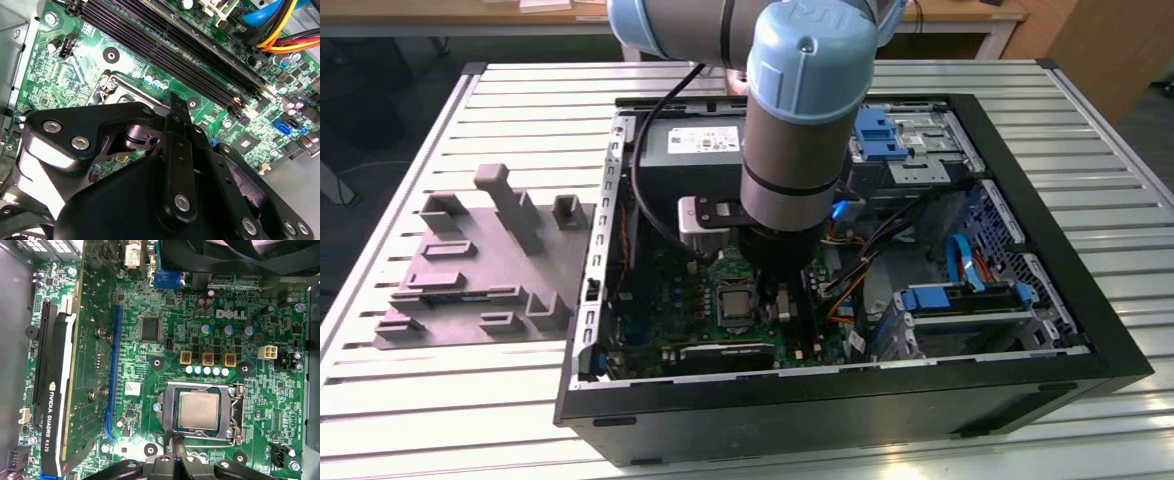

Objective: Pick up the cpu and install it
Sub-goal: 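Install the first cpu locking lever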

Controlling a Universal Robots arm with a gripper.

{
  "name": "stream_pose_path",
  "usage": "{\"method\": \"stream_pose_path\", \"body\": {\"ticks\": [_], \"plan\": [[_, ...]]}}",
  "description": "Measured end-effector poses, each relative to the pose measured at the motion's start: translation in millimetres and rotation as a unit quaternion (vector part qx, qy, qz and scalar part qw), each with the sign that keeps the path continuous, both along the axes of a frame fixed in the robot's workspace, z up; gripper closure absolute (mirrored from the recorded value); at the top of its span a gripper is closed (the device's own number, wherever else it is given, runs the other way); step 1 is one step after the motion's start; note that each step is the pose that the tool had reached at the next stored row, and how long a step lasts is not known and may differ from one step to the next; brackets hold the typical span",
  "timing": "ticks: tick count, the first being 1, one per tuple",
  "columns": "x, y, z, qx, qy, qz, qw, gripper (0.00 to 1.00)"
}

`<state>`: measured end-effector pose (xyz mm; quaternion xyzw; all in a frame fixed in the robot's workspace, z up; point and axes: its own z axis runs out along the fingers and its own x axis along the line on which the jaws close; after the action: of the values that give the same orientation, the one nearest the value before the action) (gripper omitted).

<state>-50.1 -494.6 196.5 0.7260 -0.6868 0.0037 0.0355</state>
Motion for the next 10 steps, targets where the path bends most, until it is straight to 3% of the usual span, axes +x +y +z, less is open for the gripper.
{"method": "stream_pose_path", "body": {"ticks": [10], "plan": [[0.0,-0.1,-4.9,-0.0002,0.0003,0.0,1.0,0.89]]}}
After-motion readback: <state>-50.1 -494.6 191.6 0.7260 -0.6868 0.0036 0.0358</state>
